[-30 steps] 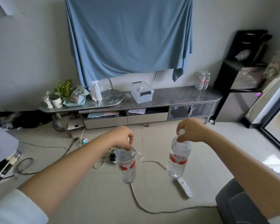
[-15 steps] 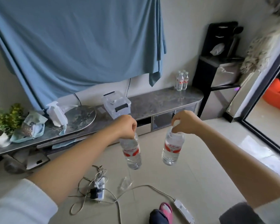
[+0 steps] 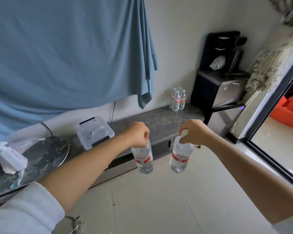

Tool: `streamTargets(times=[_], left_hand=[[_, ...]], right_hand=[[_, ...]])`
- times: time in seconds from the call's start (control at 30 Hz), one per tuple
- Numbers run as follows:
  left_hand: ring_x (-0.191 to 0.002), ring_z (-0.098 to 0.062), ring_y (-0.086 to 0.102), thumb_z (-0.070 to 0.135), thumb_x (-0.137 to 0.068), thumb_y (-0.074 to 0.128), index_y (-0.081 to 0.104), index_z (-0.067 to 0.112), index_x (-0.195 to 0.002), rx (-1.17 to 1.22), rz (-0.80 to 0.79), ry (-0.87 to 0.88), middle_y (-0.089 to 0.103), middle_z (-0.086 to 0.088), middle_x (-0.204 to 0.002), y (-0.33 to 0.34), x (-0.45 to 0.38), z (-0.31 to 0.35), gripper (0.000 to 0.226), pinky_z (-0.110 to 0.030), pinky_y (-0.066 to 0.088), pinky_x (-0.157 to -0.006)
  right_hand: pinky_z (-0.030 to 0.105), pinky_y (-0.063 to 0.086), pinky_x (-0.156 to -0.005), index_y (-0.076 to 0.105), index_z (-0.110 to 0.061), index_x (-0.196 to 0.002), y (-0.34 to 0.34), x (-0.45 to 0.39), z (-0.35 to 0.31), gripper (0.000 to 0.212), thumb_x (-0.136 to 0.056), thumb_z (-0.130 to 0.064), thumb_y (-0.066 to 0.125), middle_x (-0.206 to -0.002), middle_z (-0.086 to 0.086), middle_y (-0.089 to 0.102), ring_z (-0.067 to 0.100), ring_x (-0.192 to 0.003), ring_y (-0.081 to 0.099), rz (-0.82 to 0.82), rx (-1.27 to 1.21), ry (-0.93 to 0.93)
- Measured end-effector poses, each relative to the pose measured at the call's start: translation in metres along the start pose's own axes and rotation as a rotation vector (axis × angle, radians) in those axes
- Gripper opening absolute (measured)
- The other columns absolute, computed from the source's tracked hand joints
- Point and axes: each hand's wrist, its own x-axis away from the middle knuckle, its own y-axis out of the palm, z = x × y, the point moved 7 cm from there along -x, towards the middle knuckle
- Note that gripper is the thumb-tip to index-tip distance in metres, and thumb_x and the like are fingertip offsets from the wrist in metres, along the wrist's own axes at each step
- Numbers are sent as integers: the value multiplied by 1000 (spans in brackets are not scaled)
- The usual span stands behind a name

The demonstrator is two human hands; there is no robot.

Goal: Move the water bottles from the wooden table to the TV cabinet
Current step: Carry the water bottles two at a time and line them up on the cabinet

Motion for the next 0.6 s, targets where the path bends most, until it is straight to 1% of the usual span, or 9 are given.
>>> streamTargets(times=[0.1, 0.17, 0.23, 0.3, 0.37, 0.43, 0.5, 0.57, 0.6], left_hand=[[-101, -24, 56, 0, -81, 51, 70, 5, -94, 41, 68, 7, 50, -2, -97, -9, -58, -2, 23, -20, 36, -67], [-93, -21, 54, -1, -80, 50, 70, 6, -92, 54, 79, 10, 49, 1, -94, -14, -83, -2, 24, -19, 35, -57], [-86, -17, 50, -1, -79, 51, 68, 11, -79, 61, 69, 22, 50, 4, -87, -18, -129, -6, 21, -20, 35, -57], [-82, -16, 49, -1, -77, 52, 53, 19, -58, 61, 42, 34, 51, 5, -78, -22, -168, -11, 27, -21, 38, -63], [-81, -16, 50, 0, -77, 53, 44, 24, -52, 51, 17, 68, 53, 4, -79, -23, -213, -15, 35, -23, 40, -68], [-80, -14, 48, 0, -77, 52, 45, 24, -54, 27, -20, 98, 53, 4, -81, -25, -248, -16, 34, -22, 39, -67], [-80, -13, 48, 1, -78, 51, 54, 20, -61, 19, -55, 130, 51, 7, -77, -28, -294, -20, 26, -20, 38, -62], [-80, -13, 46, 1, -78, 50, 67, 13, -77, -7, -62, 162, 42, 11, -68, -34, -330, -20, 20, -19, 34, -55], [-80, -13, 46, 1, -78, 50, 69, 12, -82, -16, -56, 183, 39, 12, -66, -36, -352, -20, 22, -19, 34, -56]], right_hand=[[25, 45, -62, 71, -7, -96, -18, -50, 35, 23, -74, -12, 71, -92, 6, 58, 19, -84, 51, 84, -61, 84], [26, 47, -64, 72, -6, -92, -25, -71, 53, 21, -72, -12, 72, -94, 8, 62, 22, -86, 55, 114, -105, 148], [24, 42, -57, 72, -5, -92, -37, -107, 74, 21, -71, -11, 72, -88, 6, 59, 20, -82, 52, 140, -121, 181], [22, 39, -55, 72, -5, -93, -46, -139, 86, 22, -72, -12, 72, -85, 4, 56, 18, -81, 50, 135, -99, 188], [23, 39, -56, 72, -6, -96, -52, -176, 103, 24, -73, -13, 72, -86, 3, 56, 17, -81, 50, 120, -69, 204], [22, 40, -62, 71, -7, -98, -56, -206, 116, 25, -74, -14, 72, -88, 2, 55, 17, -82, 50, 64, -17, 217], [22, 41, -65, 71, -8, -98, -63, -248, 131, 25, -74, -15, 71, -89, 2, 55, 17, -83, 50, 22, 21, 231], [22, 41, -61, 69, -8, -99, -73, -280, 143, 25, -75, -15, 70, -90, 1, 54, 16, -83, 49, 5, 41, 251], [19, 39, -57, 69, -8, -99, -80, -297, 151, 25, -75, -15, 70, -90, 1, 53, 16, -83, 49, 14, 39, 260]])
